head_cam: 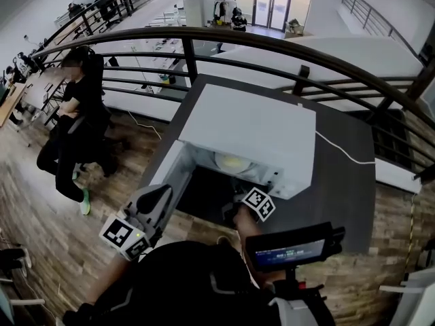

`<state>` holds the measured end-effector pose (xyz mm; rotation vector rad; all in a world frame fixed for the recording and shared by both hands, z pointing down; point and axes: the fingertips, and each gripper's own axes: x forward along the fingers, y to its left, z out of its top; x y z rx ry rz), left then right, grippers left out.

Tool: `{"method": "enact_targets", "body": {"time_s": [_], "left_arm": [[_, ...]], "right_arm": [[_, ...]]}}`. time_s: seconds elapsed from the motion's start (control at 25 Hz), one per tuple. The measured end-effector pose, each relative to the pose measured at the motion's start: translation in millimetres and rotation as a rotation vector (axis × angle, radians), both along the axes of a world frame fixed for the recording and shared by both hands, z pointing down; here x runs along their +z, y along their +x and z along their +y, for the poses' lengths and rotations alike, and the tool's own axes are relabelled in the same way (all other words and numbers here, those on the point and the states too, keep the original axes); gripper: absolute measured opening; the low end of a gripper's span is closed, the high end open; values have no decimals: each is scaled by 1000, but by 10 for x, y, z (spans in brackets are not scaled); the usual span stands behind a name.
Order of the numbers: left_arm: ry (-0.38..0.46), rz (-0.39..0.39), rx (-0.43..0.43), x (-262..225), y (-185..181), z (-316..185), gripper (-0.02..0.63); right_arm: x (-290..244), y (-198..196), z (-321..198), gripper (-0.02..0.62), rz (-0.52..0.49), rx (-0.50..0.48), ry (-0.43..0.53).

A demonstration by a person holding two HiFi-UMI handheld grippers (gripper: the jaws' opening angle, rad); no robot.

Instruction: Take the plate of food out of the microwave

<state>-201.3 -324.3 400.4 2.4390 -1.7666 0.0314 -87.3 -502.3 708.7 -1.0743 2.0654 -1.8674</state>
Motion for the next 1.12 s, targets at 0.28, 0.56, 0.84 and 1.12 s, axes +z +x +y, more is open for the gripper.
{"method": "enact_targets", "body": {"time_s": [0.28,0.56,0.84,1.12], "left_arm": [[-9,-8,-22,15,24,-75,5],[-10,-22,-26,-97,254,-120,5],[-18,-41,-51,-57,210,-104,5],[-29,-45,-72,-60,203,-68,5]], "right_arm": [[124,-19,-164,225,-44,18,-61],[73,71,-270,225,-117,40,-123],[162,20,-346,225,-130,82,-170],[247,8,-303,225,-168,109,-224]]}}
